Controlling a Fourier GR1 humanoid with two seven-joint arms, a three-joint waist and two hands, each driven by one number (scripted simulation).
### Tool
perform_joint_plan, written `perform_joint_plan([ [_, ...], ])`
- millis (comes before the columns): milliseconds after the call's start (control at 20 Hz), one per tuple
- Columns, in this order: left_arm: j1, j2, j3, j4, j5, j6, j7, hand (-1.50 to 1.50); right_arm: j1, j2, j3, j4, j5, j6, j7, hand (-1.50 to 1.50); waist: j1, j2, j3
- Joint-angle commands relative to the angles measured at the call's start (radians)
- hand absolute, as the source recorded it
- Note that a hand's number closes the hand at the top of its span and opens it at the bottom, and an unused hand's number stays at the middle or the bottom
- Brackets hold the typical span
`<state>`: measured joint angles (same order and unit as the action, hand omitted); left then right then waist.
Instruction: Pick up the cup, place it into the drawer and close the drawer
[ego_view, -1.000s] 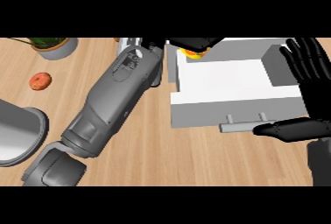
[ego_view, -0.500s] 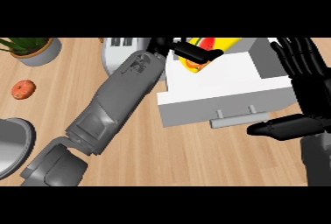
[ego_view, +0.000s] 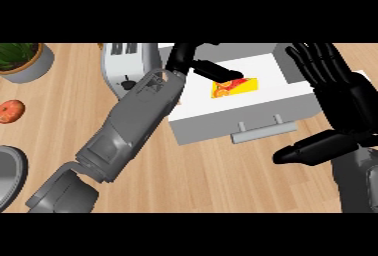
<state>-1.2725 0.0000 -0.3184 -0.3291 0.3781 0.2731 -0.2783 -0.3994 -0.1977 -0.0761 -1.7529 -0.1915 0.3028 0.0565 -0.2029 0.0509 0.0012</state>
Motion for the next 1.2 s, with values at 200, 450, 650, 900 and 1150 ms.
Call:
perform_joint_plan([
  [200, 0.024, 0.0, 0.047, -0.09, 0.167, -0.045, -0.142, -1.5, -0.02, 0.004, 0.135, 0.008, -0.147, 0.211, 0.029, 1.5, 0.004, 0.0, -0.001],
  [450, 0.019, 0.0, 0.057, -0.087, 0.218, 0.012, -0.202, -1.5, 0.037, -0.148, 0.23, 0.016, -0.063, 0.371, 0.103, 1.5, 0.047, -0.017, -0.001],
  [650, -0.024, 0.0, 0.068, -0.054, 0.249, 0.039, -0.205, -1.5, 0.083, -0.181, 0.273, -0.015, 0.085, 0.346, 0.128, -1.5, 0.081, -0.025, 0.0],
  [900, 0.02, 0.0, 0.087, -0.035, 0.263, 0.009, -0.233, -1.5, 0.097, -0.22, 0.289, -0.004, 0.348, 0.265, 0.06, -1.5, 0.156, -0.035, 0.0],
  [1150, 0.085, 0.0, 0.111, -0.055, 0.271, -0.026, -0.316, -1.5, 0.107, -0.115, 0.433, 0.17, 0.581, 0.11, 0.021, -1.5, 0.199, -0.037, -0.001],
])
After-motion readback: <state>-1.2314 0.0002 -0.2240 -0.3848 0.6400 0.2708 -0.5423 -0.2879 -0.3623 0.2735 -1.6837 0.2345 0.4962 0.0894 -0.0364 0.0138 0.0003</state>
